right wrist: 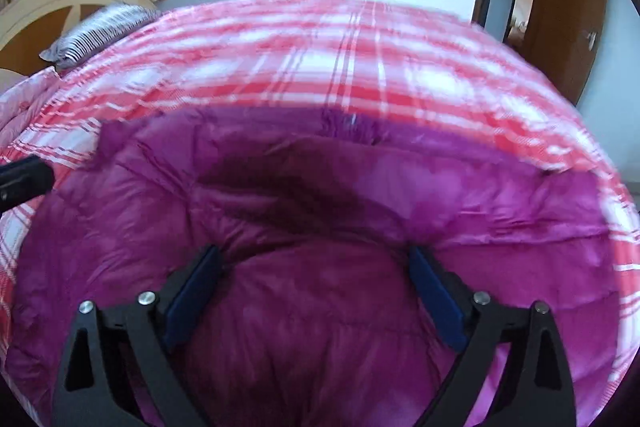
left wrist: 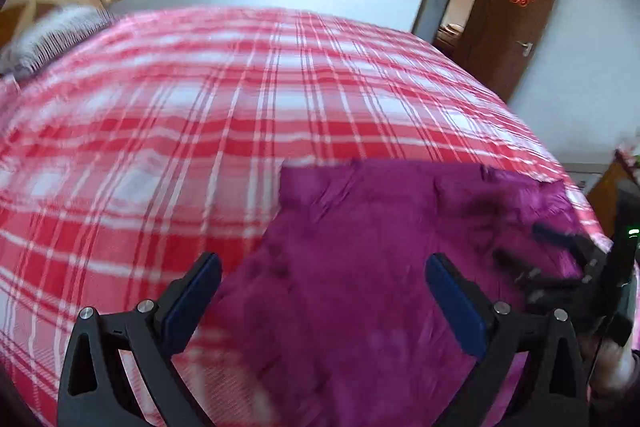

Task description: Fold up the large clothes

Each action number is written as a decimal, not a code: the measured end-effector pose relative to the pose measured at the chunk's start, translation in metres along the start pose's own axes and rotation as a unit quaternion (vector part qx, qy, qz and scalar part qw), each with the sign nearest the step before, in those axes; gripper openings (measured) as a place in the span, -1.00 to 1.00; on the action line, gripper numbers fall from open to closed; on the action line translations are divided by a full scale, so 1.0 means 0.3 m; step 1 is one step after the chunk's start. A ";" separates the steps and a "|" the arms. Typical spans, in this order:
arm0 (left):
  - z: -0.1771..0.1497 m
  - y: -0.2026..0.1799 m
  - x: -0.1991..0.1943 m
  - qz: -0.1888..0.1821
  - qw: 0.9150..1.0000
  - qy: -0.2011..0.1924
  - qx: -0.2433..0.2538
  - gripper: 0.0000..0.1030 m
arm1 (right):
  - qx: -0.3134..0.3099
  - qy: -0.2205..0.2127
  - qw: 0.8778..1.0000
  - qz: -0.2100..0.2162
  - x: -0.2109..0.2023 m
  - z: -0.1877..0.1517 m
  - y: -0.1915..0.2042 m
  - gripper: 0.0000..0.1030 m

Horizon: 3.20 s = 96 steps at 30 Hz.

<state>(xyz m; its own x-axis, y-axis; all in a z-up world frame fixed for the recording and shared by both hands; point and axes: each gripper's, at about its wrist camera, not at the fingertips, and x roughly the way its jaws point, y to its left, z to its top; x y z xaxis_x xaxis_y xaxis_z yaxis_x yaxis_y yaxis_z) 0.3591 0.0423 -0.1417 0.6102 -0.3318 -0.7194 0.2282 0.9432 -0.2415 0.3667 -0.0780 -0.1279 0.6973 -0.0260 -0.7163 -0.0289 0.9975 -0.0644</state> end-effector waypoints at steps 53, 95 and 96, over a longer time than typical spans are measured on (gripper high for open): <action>0.236 -0.077 -0.478 -0.310 0.945 -0.107 -0.019 0.52 | 0.293 -0.119 0.893 0.322 -0.406 -0.371 -0.467 -0.83; -0.001 -0.468 0.037 -0.179 0.968 -0.034 0.176 0.60 | 0.387 -0.031 0.910 0.145 -0.507 -0.461 -0.728 0.25; -0.007 -0.451 0.020 -0.184 0.970 -0.046 0.153 0.60 | 0.367 -0.061 0.919 0.129 -0.556 -0.406 -0.729 0.25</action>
<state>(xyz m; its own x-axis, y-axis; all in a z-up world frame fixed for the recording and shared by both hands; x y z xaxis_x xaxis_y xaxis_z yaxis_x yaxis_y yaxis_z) 0.3303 -0.0872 -0.1149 0.5061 -0.6589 -0.5565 0.6494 0.7157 -0.2569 0.1694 -0.3000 -0.0790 0.8115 0.1813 -0.5556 0.2549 0.7457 0.6156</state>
